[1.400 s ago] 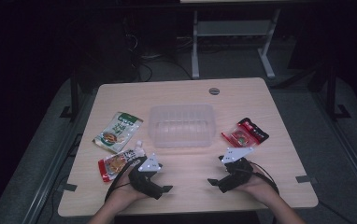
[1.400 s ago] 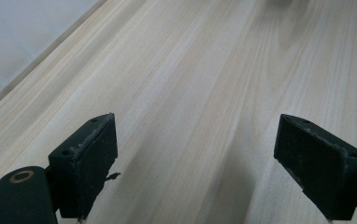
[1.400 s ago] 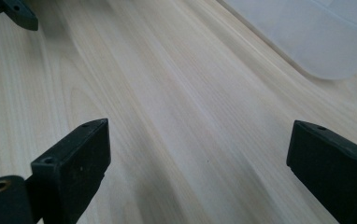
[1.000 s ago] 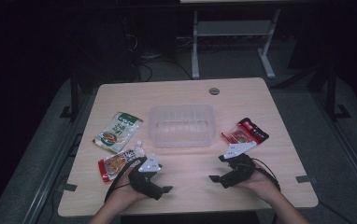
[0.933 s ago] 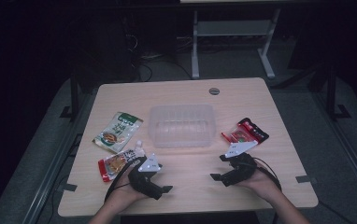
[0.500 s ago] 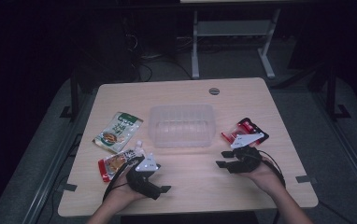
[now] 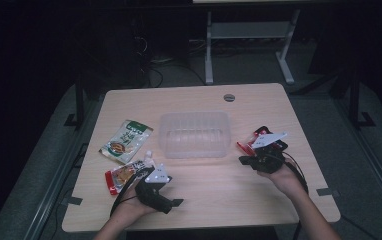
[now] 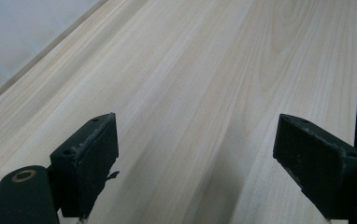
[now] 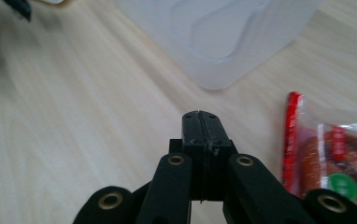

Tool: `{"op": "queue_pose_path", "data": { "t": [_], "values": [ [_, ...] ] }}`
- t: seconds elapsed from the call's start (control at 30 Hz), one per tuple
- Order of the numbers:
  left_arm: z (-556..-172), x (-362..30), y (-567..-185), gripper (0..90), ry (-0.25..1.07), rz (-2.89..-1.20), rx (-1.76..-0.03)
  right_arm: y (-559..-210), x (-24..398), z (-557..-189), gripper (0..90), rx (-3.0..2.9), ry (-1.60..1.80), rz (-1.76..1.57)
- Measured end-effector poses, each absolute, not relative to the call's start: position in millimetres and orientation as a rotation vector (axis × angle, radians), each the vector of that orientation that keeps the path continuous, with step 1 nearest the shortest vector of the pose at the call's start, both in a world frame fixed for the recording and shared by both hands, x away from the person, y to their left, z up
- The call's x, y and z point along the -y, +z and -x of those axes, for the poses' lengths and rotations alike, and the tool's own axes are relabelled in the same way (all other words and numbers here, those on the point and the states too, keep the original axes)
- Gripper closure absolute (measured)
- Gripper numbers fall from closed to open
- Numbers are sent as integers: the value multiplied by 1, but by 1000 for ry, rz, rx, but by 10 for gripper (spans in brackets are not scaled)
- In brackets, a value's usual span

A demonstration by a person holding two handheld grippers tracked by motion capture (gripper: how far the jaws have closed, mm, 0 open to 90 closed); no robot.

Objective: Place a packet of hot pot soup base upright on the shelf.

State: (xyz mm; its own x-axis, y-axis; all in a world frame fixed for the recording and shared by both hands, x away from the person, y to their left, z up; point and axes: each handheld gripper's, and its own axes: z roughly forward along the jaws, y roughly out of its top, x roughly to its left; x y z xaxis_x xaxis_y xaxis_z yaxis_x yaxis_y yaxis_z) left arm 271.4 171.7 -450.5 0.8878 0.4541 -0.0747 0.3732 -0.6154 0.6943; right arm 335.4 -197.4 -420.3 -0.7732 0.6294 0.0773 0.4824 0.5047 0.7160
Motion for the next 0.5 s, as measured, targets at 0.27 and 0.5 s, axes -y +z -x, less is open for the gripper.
{"op": "queue_pose_path", "data": {
  "t": [0.27, 0.5],
  "values": [
    [-272, -173, -450, 137, 133, -2276, -602, -413, 213, -363, 899, -2469, 1128, -1039],
    [-271, -175, -450, 137, 141, -2284, -604, -411, 229, -388, 899, -2401, 1139, -1126]
  ]
}}
